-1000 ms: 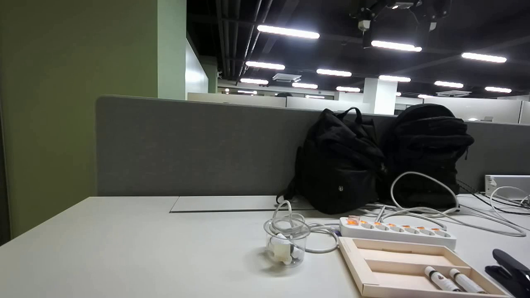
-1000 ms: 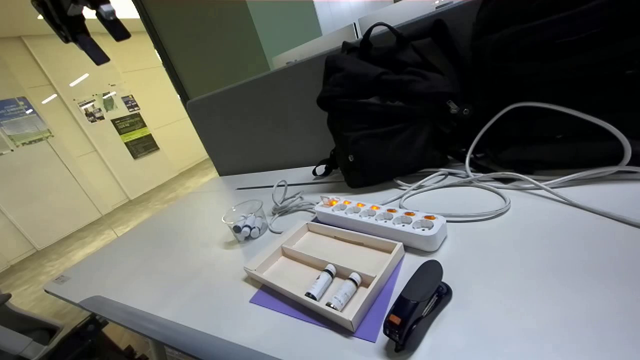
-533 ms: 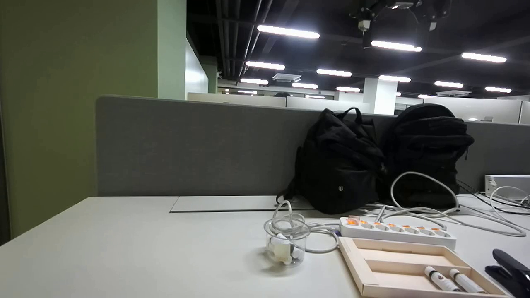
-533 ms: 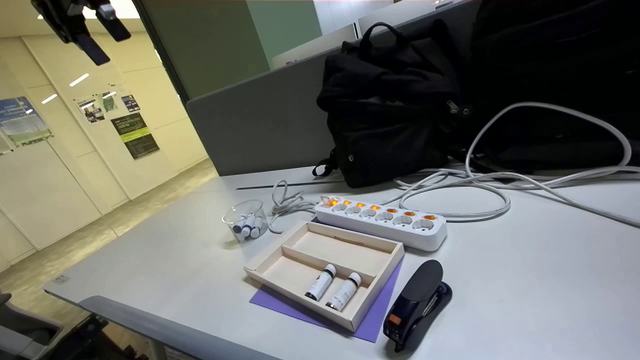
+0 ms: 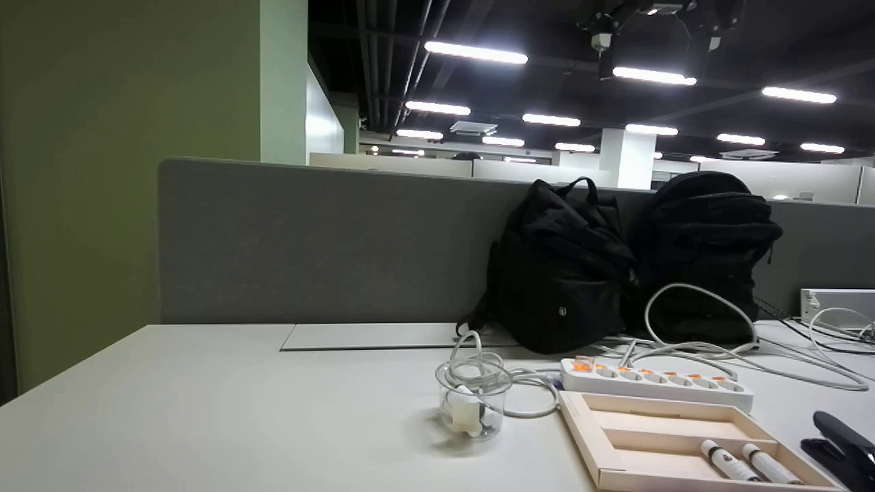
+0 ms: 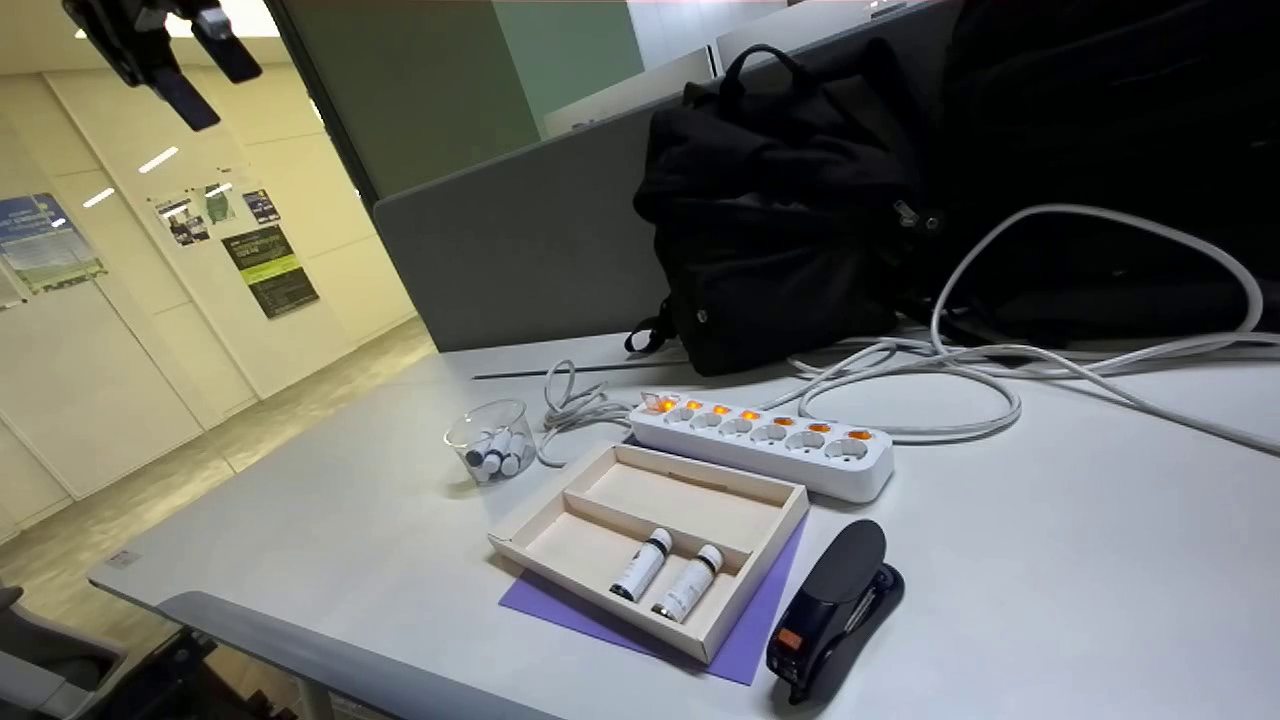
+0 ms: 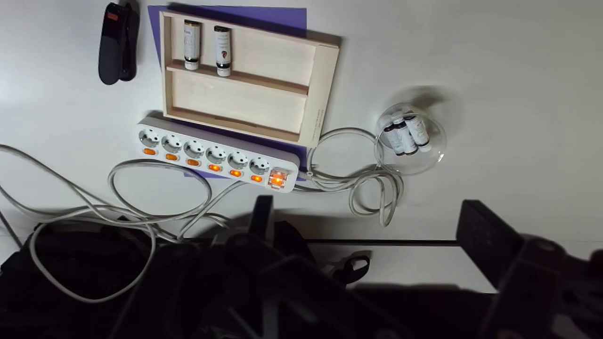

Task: Remove one bottle from the tray and put it inside the clear container on the left

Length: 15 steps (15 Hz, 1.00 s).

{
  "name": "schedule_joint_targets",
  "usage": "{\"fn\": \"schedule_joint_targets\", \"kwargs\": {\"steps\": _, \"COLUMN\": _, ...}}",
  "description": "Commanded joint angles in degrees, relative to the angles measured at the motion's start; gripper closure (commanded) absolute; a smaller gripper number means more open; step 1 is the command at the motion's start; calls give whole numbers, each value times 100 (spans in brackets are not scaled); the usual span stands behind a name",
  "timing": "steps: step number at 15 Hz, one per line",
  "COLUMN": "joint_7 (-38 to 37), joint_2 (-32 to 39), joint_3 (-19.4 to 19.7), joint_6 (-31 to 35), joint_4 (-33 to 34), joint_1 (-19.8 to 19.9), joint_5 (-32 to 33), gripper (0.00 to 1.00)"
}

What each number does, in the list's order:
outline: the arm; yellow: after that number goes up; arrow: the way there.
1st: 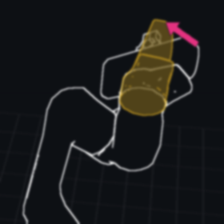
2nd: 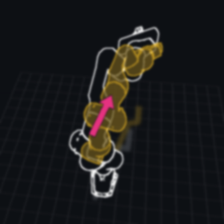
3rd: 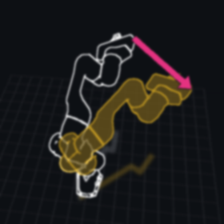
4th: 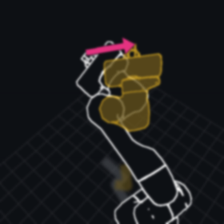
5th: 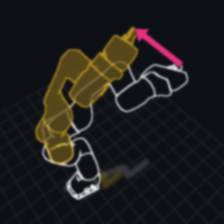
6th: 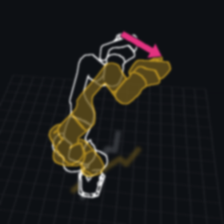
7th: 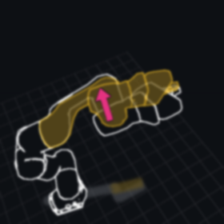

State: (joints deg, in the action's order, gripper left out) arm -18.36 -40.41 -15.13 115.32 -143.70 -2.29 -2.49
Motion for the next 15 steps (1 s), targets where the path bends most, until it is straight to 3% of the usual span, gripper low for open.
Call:
{"fn": "schedule_joint_targets", "kwargs": {"steps": 1, "joint_7": -44, "joint_2": 17, "joint_3": 65, "joint_6": -16, "joint_4": 15, "joint_1": -78, "joint_5": 55, "gripper": 0}}
{"fn": "schedule_joint_targets", "kwargs": {"steps": 2, "joint_7": -44, "joint_2": 17, "joint_3": 65, "joint_6": -16, "joint_4": 15, "joint_1": -78, "joint_5": 55, "gripper": 0}}
{"fn": "schedule_joint_targets", "kwargs": {"steps": 5, "joint_7": -116, "joint_2": 268, "joint_3": 85, "joint_6": 1038, "joint_4": -251, "joint_1": 204, "joint_5": 396, "gripper": 0}}
{"fn": "schedule_joint_targets", "kwargs": {"steps": 8, "joint_7": 514, "joint_2": 877, "joint_3": 562, "joint_6": 2161, "joint_4": -610, "joint_1": 347, "joint_5": 474, "gripper": 0}}
{"fn": "schedule_joint_targets", "kwargs": {"steps": 10, "joint_7": 1378, "joint_2": 1360, "joint_3": 1167, "joint_6": 2581, "joint_4": -716, "joint_1": 264, "joint_5": 262, "gripper": 0}}
{"fn": "schedule_joint_targets", "kwargs": {"steps": 13, "joint_7": 2777, "joint_2": 1968, "joint_3": 2254, "joint_6": 2419, "joint_4": -603, "joint_1": 116, "joint_5": -576, "gripper": 0}}
{"fn": "schedule_joint_targets", "kwargs": {"steps": 15, "joint_7": 3310, "joint_2": 2269, "joint_3": 2626, "joint_6": 1870, "joint_4": -453, "joint_1": 295, "joint_5": -809, "gripper": 0}}
